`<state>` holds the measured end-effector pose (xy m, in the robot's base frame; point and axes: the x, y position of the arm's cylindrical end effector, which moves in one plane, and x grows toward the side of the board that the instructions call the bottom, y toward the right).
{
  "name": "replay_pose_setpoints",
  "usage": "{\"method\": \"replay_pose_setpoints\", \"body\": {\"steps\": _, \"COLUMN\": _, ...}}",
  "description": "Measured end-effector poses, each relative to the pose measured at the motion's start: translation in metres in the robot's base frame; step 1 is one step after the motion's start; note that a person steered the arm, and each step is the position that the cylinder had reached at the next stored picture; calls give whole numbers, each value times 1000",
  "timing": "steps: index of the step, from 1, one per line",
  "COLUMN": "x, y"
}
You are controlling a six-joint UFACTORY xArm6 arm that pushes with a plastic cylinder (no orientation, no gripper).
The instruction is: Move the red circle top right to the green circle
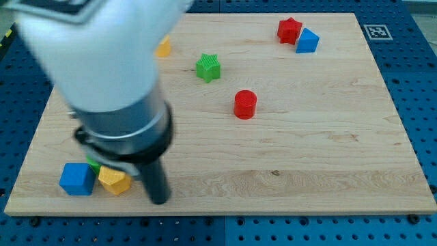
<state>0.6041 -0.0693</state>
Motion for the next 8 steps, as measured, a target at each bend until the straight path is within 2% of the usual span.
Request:
{"method": "replay_pose_setpoints", "body": {"steps": 1, "x": -17, "y": 63}}
{"method": "replay_pose_setpoints", "body": {"steps": 3, "x": -101, "y": 153}}
{"method": "replay_pose_setpoints", "body": {"steps": 4, "x": -151, "y": 158}}
{"method": "replay_pose_setpoints", "body": {"steps": 5, "x": -172, "y": 148}}
{"method": "replay_pose_setpoints", "body": {"steps": 6, "x": -181, "y": 129}}
{"method": "replay_pose_setpoints", "body": {"steps": 8, "x": -143, "y": 128}}
